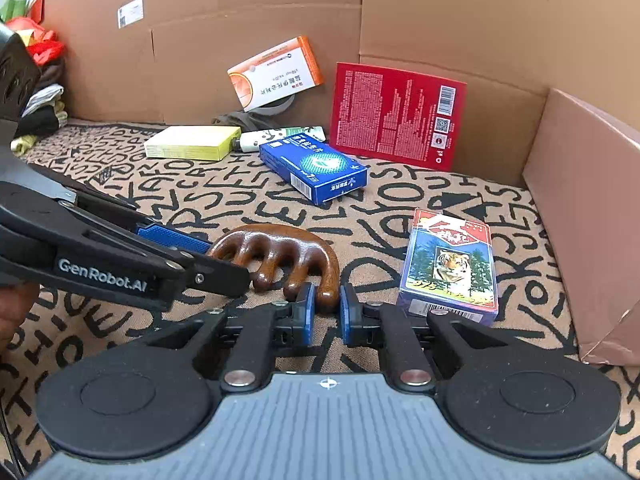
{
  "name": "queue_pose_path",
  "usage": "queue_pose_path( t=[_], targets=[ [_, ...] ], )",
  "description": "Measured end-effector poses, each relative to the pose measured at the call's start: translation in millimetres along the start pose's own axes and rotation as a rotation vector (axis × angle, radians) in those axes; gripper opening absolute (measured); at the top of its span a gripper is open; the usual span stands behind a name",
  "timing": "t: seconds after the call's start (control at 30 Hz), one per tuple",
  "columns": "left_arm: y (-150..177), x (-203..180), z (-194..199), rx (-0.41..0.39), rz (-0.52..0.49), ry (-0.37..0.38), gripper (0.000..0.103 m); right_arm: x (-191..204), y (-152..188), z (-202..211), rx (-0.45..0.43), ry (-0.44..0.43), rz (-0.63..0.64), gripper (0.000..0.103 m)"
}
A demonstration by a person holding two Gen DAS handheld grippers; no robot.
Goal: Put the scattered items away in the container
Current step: 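Close both grippers on the brown wooden comb, then hold the wooden comb with both grippers and lift it off the rug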
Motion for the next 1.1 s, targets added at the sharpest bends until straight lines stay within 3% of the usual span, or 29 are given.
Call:
queue_pose_path(
  t=[0.1,0.13,0.47,0.57,0.8,0.87,0.93,1.1],
  targets=[
    [1,-3,0,-0.004,0.002,-0.024,0.048,1,0,1,0.0,-0.005,0.004,0.015],
    [2,-3,1,-0.005,0.007,-0.027,0.044,0,0,1,0.001,-0.005,0.002,0.015],
    [4,-3,9,-0.022,0.093,-0.001,0.04,-2,-1,11,0.011,-0.019,-0.031,0.016],
    [3,-2,12,-0.04,0.137,0.017,0.054,-2,-3,12,0.003,-0.017,-0.028,0.016],
    [6,3,22,-0.071,0.196,0.053,0.056,-7,0,14,0.014,-0.032,-0.042,0.016],
    [5,5,21,-0.072,0.193,0.037,0.052,-8,-2,13,0.01,-0.029,-0.044,0.016],
    [4,6,18,-0.063,0.187,0.022,0.038,-8,-3,13,0.006,-0.027,-0.044,0.016],
    [5,7,16,-0.061,0.175,0.011,0.034,-10,-5,14,-0.001,-0.022,-0.037,0.018]
  ],
)
Point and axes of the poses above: each gripper's, at about its wrist camera, not at the fingertips, and z roughly against the way its jaws point, x to its left, y to its underside, the point moved 10 cm from there along -z, roughly the way its jaws point, and after that the axes turned 11 degrees about y, right-handed, at the moved point
